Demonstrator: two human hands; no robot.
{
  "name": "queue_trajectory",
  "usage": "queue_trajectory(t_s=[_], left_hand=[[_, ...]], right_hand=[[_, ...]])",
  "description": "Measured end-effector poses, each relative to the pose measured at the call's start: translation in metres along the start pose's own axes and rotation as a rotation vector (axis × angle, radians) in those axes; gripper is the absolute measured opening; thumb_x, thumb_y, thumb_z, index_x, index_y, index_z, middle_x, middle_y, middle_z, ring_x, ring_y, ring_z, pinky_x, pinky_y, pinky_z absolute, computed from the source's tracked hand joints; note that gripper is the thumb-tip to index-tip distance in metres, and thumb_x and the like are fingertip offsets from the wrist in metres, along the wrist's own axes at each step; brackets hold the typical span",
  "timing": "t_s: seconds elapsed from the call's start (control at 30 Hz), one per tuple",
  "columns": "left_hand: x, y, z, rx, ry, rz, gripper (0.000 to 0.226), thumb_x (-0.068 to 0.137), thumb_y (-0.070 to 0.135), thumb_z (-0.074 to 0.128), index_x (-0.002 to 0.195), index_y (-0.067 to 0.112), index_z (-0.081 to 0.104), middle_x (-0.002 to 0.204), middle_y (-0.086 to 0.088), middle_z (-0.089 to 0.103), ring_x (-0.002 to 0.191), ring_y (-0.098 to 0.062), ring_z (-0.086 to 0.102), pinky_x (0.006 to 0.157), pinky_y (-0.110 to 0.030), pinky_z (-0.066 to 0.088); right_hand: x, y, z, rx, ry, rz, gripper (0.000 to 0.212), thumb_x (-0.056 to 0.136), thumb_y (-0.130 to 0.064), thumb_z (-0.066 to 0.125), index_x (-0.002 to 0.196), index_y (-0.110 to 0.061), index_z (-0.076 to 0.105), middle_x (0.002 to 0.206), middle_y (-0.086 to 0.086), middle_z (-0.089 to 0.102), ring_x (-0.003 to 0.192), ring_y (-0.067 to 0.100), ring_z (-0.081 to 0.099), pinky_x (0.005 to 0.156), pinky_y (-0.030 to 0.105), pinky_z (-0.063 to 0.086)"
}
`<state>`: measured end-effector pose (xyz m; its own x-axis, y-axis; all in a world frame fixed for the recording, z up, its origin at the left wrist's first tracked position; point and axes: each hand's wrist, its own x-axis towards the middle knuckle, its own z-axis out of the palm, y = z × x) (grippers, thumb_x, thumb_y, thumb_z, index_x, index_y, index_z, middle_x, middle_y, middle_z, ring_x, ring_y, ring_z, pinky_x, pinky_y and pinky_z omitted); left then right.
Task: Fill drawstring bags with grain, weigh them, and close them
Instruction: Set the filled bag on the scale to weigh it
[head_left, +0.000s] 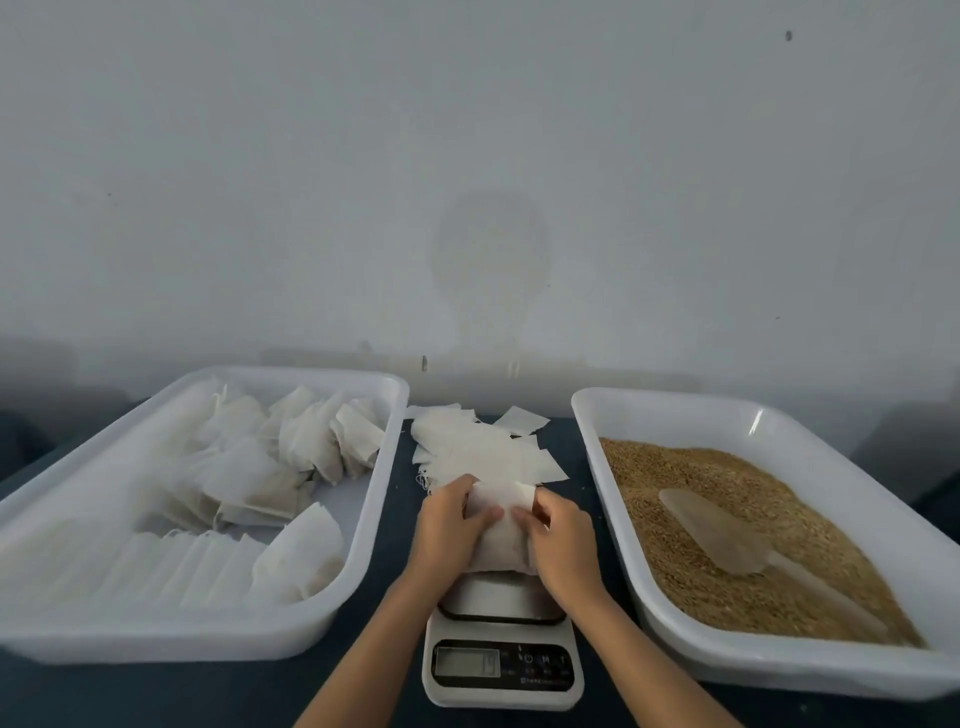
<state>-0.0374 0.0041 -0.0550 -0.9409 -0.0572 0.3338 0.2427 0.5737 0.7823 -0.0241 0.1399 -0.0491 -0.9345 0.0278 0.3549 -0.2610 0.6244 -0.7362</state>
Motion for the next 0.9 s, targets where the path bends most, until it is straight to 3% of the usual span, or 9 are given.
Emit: queue_trajectory(t_s=[0.1,0.2,0.33,0.47,0.67,0.9], left_hand=[[0.001,-0.003,-0.002,0.009,-0.02,0.023,0.016,0.086,0.026,0.067,0.089,0.016,0.055,0.07,0.008,0.051,0.064,-0.006,0.046,0.055,-0.013,0.033],[-0.001,-0.01,-0.007,-0.146,0.035,-0.023,0.016,0.088,0.021,0.064,0.1,0.014,0.056,0.092,0.004,0.06,0.083,-0.01,0.055,0.067,-0.013,0.042],[-0.005,-0.02,-0.015,-0.196,0.167,-0.043,0.017,0.093,0.013,0.056,0.108,0.009,0.052,0.099,0.002,0.06,0.092,-0.013,0.058,0.075,-0.01,0.043],[-0.003,-0.03,-0.018,-0.166,0.207,-0.036,0.016,0.094,0.01,0.052,0.11,0.008,0.053,0.1,0.002,0.061,0.093,-0.011,0.058,0.083,-0.02,0.043],[0.001,-0.033,-0.021,-0.185,0.196,0.01,0.017,0.094,0.004,0.048,0.1,0.019,0.053,0.092,0.008,0.061,0.088,-0.004,0.058,0.072,-0.003,0.041],[0.001,-0.036,-0.019,-0.145,0.175,0.015,0.022,0.093,0.001,0.047,0.098,0.022,0.053,0.091,0.011,0.061,0.085,0.005,0.058,0.073,-0.005,0.04]], right_hand=[[0.002,0.006,-0.002,-0.005,-0.01,-0.014,0.017,0.09,-0.017,0.062,0.087,0.0,0.064,0.083,0.008,0.065,0.081,0.022,0.059,0.075,0.038,0.047],[0.002,0.013,-0.004,0.083,0.038,-0.013,0.009,0.091,-0.008,0.058,0.096,-0.008,0.065,0.096,-0.001,0.065,0.093,0.012,0.057,0.085,0.025,0.046],[0.002,0.023,-0.01,0.215,0.073,0.053,0.022,0.091,-0.002,0.053,0.103,-0.02,0.059,0.099,-0.009,0.062,0.097,0.003,0.057,0.079,0.008,0.042],[0.003,0.03,-0.009,0.284,0.087,0.113,0.02,0.093,-0.003,0.052,0.107,-0.016,0.056,0.103,-0.002,0.061,0.099,0.009,0.057,0.079,0.011,0.039],[0.004,0.032,-0.009,0.332,0.087,0.124,0.018,0.093,-0.002,0.05,0.108,-0.012,0.056,0.104,0.003,0.062,0.099,0.012,0.057,0.084,0.019,0.041],[0.005,0.033,-0.007,0.352,0.086,0.114,0.017,0.093,-0.001,0.049,0.103,-0.013,0.055,0.1,0.004,0.063,0.097,0.014,0.058,0.084,0.021,0.042]])
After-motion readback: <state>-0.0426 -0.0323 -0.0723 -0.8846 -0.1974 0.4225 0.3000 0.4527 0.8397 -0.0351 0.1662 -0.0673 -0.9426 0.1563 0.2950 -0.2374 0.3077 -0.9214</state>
